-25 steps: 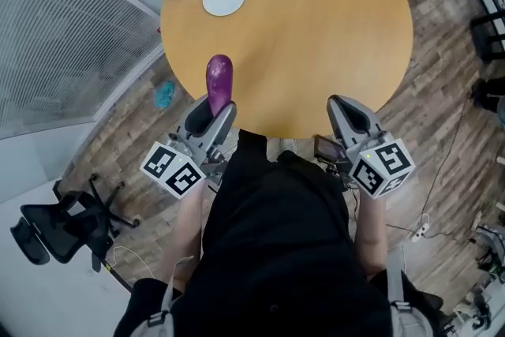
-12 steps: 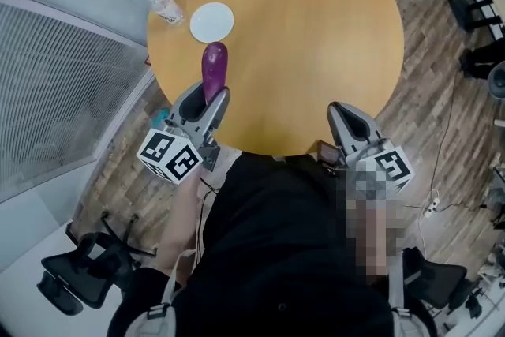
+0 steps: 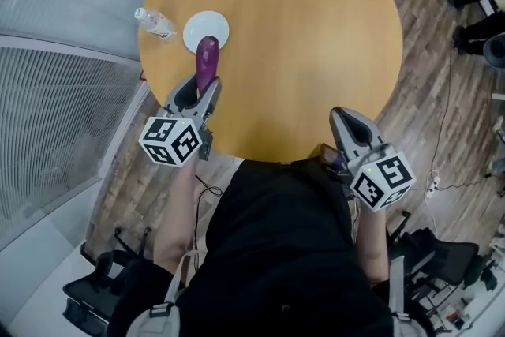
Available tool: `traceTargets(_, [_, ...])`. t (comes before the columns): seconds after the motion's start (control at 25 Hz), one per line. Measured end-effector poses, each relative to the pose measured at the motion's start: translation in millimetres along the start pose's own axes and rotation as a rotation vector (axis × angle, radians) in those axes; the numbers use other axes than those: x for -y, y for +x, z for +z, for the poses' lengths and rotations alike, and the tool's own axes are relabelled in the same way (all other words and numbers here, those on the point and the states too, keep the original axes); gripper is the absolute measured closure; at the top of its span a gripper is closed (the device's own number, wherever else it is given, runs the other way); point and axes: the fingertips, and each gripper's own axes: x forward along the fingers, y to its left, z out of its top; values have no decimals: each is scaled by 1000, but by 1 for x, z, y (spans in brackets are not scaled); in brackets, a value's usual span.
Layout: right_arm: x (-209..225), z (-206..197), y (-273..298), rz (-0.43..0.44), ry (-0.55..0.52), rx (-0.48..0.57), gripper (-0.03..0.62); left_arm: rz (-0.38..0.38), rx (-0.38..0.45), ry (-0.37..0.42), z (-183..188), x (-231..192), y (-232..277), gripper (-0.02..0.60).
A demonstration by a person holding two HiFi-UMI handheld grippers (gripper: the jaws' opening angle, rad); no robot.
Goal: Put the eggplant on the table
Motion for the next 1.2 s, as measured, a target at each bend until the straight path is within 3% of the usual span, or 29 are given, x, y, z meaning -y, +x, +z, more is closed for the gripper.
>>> traceTargets(0.64, [10, 1, 17, -62, 32, -67, 576, 123, -177, 26, -30, -85, 68, 395])
traceTargets(1.2, [28, 4, 30, -89, 59, -111, 576, 213, -243, -23, -39, -137, 125, 394])
